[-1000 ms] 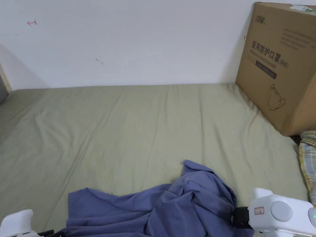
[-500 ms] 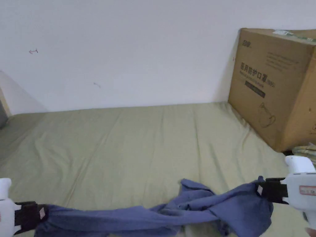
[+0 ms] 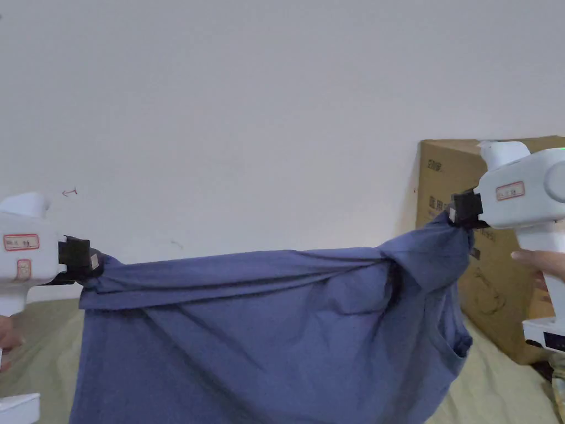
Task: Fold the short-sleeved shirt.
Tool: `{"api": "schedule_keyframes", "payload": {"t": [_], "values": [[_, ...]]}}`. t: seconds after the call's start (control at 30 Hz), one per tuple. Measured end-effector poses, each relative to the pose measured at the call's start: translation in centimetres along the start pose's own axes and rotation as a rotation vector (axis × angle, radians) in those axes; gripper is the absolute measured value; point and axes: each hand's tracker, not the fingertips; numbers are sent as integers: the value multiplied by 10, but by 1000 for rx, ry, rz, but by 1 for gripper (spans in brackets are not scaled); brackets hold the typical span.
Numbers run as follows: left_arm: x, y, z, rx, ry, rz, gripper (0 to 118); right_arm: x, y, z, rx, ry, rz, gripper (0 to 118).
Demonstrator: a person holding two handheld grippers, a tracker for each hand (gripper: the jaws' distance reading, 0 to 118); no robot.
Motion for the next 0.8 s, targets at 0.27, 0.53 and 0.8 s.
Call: {"api": "schedule_keyframes", "payload": {"t": [0.27,0.53,0.8], "values": [[-4,39,-62,140,60,7,3,-15,66,-57,142,-93,-4,5],[-1,20,-134,138,62,-2,3,-10,43,-113,186,-204,72,5],[-25,-160,-228,-415,76,122,3,30,-192,-195,-381,-168,-114,5]]}}
